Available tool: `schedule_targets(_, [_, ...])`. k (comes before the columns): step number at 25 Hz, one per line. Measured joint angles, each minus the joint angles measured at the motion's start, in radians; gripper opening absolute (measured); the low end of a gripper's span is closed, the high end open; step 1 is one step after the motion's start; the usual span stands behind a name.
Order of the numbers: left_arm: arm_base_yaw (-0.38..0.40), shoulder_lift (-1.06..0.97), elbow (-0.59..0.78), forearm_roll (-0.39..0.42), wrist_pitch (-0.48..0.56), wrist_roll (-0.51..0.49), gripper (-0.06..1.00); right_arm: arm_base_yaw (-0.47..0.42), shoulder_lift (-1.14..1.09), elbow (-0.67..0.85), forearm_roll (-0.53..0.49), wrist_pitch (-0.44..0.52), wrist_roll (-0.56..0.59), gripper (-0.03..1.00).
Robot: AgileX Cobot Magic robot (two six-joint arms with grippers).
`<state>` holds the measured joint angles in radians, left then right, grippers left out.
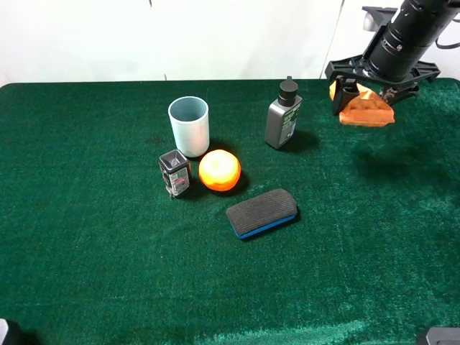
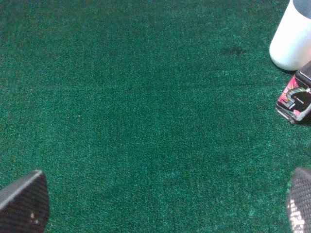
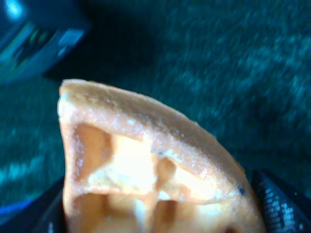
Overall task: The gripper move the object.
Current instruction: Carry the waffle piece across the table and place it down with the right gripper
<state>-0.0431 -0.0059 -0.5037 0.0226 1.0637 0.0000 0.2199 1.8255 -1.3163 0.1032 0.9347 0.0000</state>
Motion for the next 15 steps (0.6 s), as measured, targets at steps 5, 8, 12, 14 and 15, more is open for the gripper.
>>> schedule_targets(5, [0.000,0.000,0.000,0.000,0.000,0.000,0.99,-0.004,0.076,-0.059,-0.004,-0.039,0.000,0.52])
schedule_targets(8, [0.000,0.000,0.000,0.000,0.000,0.000,0.99,-0.004,0.123,-0.084,-0.005,-0.060,0.000,0.52])
schedule_targets(12, [0.000,0.000,0.000,0.000,0.000,0.000,0.99,-0.004,0.176,-0.090,-0.005,-0.117,0.013,0.52])
schedule_targets(14, [0.000,0.000,0.000,0.000,0.000,0.000,0.99,-0.004,0.196,-0.090,-0.005,-0.150,0.023,0.52])
schedule_targets(15, [0.000,0.000,0.000,0.000,0.000,0.000,0.99,-0.004,0.207,-0.090,-0.005,-0.163,0.030,0.52])
